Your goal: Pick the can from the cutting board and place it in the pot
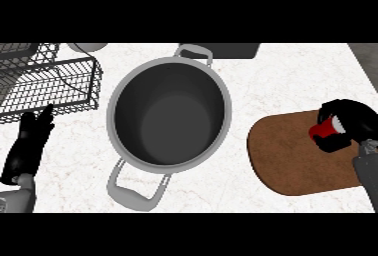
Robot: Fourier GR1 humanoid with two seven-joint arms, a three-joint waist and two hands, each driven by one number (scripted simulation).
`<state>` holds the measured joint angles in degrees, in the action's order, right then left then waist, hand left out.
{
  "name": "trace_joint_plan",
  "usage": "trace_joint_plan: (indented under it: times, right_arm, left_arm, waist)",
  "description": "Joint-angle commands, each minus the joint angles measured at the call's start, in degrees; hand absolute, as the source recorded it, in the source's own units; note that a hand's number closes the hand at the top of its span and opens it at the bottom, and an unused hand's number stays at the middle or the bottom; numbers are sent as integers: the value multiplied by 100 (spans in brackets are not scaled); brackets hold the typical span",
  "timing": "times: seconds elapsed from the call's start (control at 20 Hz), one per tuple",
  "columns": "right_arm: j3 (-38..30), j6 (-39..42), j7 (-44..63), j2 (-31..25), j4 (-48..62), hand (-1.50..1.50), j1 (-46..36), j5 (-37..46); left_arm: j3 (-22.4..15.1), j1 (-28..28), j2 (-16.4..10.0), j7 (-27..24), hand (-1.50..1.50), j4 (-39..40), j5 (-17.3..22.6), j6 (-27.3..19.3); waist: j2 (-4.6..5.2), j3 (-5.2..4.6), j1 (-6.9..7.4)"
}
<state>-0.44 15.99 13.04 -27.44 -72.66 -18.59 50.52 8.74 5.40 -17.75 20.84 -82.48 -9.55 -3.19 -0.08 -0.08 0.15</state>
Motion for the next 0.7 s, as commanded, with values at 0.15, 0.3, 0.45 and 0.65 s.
trace_joint_plan:
  times: [0.15,0.3,0.45,0.65]
  right_arm:
    - [371,91,509,369,-2146,150,1531,175]
    - [626,89,761,380,-3227,150,2585,384]
    - [709,-241,1020,367,-4239,150,3140,814]
    - [531,-393,1301,680,-5145,150,2922,700]
  left_arm:
    - [178,-17,-80,143,0,-50,-35,29]
    - [69,-202,131,184,0,-232,-81,-93]
    - [251,-354,-16,153,0,-397,139,121]
    - [-35,-162,156,407,0,-437,-199,-97]
  waist:
    - [-29,3,-129]
    - [-40,2,-162]
    - [-38,3,-126]
    - [-36,8,-127]
